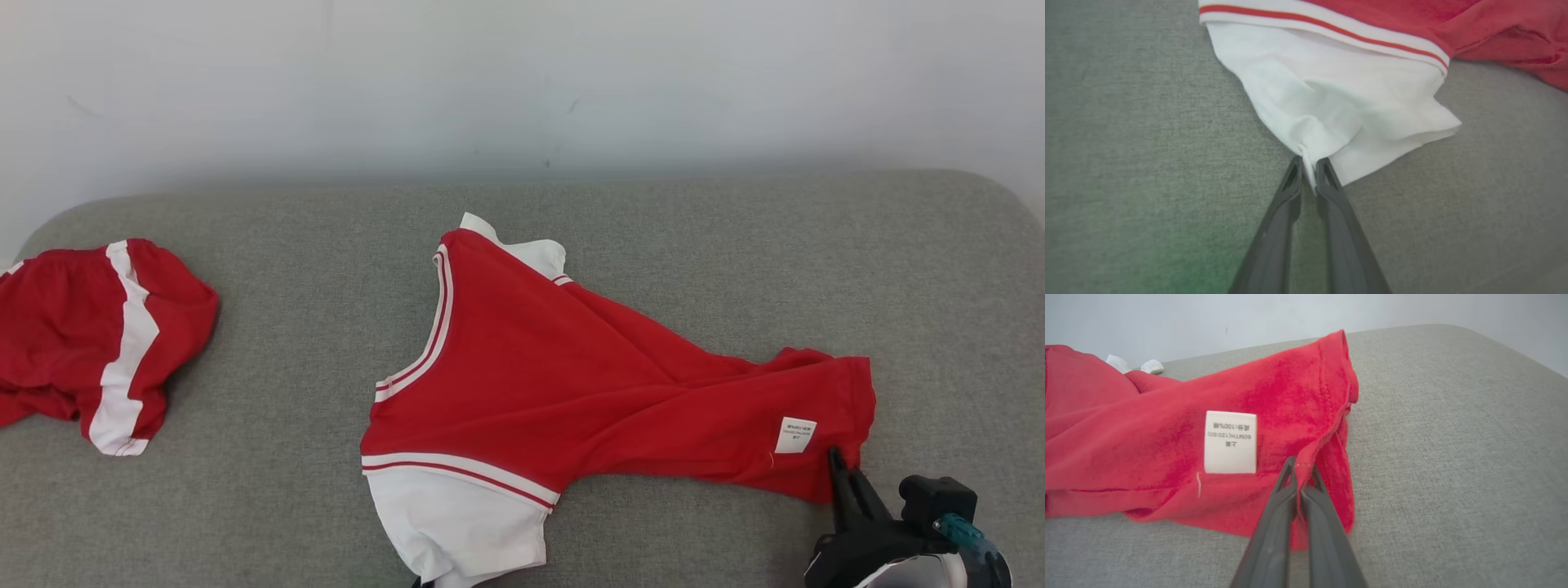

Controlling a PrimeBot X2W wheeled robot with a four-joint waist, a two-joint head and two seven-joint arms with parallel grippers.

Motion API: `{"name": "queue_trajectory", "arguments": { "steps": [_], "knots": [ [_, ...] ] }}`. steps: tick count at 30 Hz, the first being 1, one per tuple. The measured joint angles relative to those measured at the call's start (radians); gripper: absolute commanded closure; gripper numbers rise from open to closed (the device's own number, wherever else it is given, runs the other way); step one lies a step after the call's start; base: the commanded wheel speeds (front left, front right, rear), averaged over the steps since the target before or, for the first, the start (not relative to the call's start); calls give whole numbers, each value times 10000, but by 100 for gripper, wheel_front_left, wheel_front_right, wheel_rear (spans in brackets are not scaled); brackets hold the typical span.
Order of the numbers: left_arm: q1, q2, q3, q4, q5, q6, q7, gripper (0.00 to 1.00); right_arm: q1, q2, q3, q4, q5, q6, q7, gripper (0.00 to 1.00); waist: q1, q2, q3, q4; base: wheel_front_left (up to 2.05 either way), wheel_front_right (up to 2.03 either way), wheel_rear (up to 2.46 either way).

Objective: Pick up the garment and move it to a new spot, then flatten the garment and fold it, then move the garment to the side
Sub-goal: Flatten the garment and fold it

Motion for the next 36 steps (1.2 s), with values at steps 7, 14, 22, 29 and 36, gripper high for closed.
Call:
{"name": "queue_trajectory", "arguments": {
  "steps": [7,14,22,29,36],
  "knots": [
    [427,-29,439,-1233,38,171,44,100,842,-2,257,-1099,117,0,-4,100,0,1,-225,75,0,0,0],
    [1172,98,1434,-3016,525,245,44,100,1821,-374,516,-2566,541,0,-4,100,-2,1,-446,72,0,0,0],
    [318,734,2002,-4309,1028,23,44,100,1122,-813,1317,-3827,1085,0,190,100,-2,0,-461,-168,0,0,0],
    [-3210,2038,1091,-4149,978,-217,897,100,-1502,-1223,1935,-4138,2111,0,859,100,0,1,91,-238,0,0,0],
    [-7977,2880,-44,-3854,-819,-276,1992,100,-5139,-2000,2374,-3854,3221,0,1624,100,1,1,1230,-219,0,0,0]
  ]
}}
